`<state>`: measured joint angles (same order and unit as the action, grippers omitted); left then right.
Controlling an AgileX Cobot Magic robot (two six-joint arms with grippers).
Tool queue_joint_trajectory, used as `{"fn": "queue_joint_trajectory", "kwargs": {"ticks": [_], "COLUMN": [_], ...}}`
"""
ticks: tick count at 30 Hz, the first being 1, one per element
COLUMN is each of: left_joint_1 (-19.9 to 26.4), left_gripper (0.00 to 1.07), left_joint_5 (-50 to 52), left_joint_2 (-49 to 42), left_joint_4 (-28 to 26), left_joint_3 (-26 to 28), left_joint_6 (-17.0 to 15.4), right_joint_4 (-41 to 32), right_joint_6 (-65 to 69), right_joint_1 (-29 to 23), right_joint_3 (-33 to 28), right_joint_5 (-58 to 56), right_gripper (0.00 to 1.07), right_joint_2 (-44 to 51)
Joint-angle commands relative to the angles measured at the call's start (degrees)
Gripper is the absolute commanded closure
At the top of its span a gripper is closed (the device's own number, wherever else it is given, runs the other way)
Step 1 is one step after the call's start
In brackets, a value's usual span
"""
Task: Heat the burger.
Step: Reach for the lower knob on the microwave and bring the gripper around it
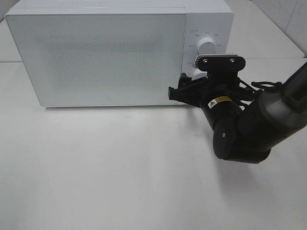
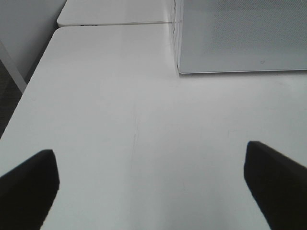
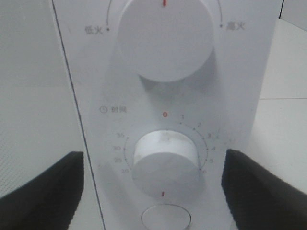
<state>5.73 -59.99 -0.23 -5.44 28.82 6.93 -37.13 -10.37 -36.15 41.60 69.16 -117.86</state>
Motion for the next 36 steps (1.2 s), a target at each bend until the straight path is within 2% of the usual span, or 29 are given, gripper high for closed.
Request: {"fn": "queue_joint_trajectory", "kwargs": {"ticks": [1,6,12,36], "left_joint_1": [0.23,0.23,0.23,0.23], "left_gripper": [0.06,0.06,0.06,0.06], "left_joint_5": [0.46,0.46,0.46,0.46], "left_joint_2": [-1.26,-1.26,-1.26,-1.26], "left_joint_4": [-0.29,-0.29,-0.29,-0.17], "left_joint_3": [-0.23,-0.23,-0.23,-0.23], "left_joint_6": [-0.17,-0.17,-0.17,-0.17], "right_joint_4": [0.57,0.97,2.06,2.12], "right_joint_6": [0.11,0.11,-0.69,-0.63], "right_joint_1": [0.17,2.12,2.18,3.32], "right_joint_3": [0.52,1.20,2.75,2.75], "right_joint_5": [7.96,7.62,7.05,5.96], "right_gripper": [0.31,0.31,0.31,0.32], "right_joint_2": [-0.34,-0.52,-0.52,-1.49]}}
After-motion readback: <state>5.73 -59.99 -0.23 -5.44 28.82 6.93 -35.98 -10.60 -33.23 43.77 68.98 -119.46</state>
